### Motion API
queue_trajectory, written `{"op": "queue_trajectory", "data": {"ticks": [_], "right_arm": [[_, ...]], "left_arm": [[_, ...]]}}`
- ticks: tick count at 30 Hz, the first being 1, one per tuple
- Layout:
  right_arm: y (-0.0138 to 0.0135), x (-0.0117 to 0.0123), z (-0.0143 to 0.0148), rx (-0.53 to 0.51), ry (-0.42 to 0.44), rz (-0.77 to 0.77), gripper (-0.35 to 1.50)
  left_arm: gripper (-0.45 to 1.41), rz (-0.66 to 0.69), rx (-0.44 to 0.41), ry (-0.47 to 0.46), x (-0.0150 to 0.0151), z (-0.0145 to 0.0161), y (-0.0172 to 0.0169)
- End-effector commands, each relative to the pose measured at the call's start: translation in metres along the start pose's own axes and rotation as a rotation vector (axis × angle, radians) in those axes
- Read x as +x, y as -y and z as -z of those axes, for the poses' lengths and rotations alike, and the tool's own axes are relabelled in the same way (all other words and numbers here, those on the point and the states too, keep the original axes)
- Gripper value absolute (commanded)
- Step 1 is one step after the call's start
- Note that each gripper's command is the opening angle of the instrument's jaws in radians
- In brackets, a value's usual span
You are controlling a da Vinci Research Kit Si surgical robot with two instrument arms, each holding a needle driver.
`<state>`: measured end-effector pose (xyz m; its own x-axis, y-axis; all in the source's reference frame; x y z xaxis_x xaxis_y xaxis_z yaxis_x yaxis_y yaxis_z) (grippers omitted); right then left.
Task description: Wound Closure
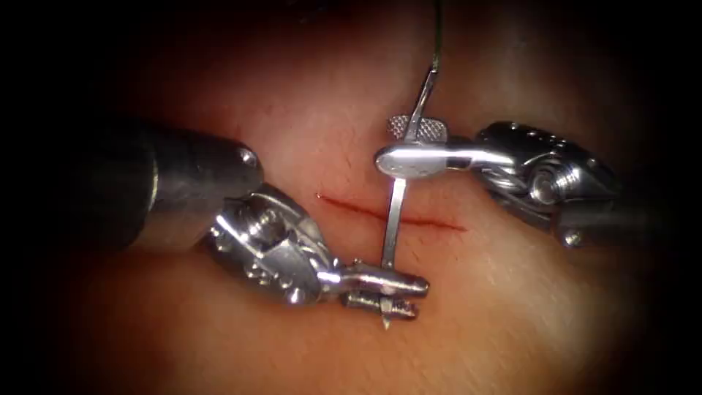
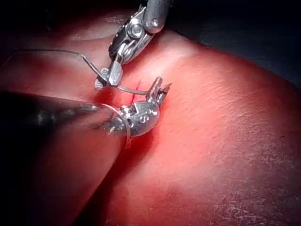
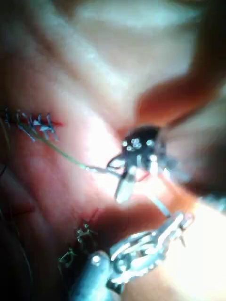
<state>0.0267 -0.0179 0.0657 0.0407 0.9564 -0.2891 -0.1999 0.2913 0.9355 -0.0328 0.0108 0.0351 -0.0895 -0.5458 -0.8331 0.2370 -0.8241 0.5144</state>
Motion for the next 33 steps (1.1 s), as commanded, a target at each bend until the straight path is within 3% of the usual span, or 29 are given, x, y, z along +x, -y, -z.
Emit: {"op": "queue_trajectory", "data": {"ticks": [1,6,9,10,12,14,29,30,33], "right_arm": [[-0.0004,-0.0002,-0.0010,0.002,0.000,0.003,1.23],[-0.0003,-0.0001,-0.0010,0.006,-0.001,0.002,1.13],[-0.0003,-0.0001,-0.0010,0.011,-0.001,-0.003,0.93],[-0.0003,-0.0001,-0.0010,0.013,-0.003,-0.003,0.79],[-0.0003,-0.0002,-0.0009,0.020,-0.006,-0.002,0.31],[-0.0003,-0.0002,-0.0008,0.020,-0.005,-0.002,-0.35],[-0.0007,0.0006,0.0002,0.000,-0.037,-0.020,-0.35],[-0.0008,0.0007,0.0003,0.001,-0.039,-0.021,-0.35],[-0.0007,0.0009,0.0004,0.003,-0.042,-0.011,-0.35]], "left_arm": [[-0.45,-0.007,0.001,0.000,-0.0005,-0.0006,0.0000],[-0.45,-0.007,0.001,0.000,-0.0004,-0.0007,0.0000],[-0.45,-0.007,0.001,0.000,-0.0004,-0.0007,0.0000],[-0.45,-0.007,0.001,0.000,-0.0004,-0.0007,0.0000],[-0.45,-0.007,0.001,0.000,-0.0004,-0.0007,0.0000],[-0.45,-0.007,0.002,0.001,-0.0004,-0.0007,0.0000],[-0.45,0.031,0.003,0.003,0.0000,-0.0010,0.0002],[0.05,0.098,0.003,0.000,0.0000,-0.0010,0.0004],[0.81,0.247,0.002,-0.008,0.0004,-0.0006,0.0011]]}}
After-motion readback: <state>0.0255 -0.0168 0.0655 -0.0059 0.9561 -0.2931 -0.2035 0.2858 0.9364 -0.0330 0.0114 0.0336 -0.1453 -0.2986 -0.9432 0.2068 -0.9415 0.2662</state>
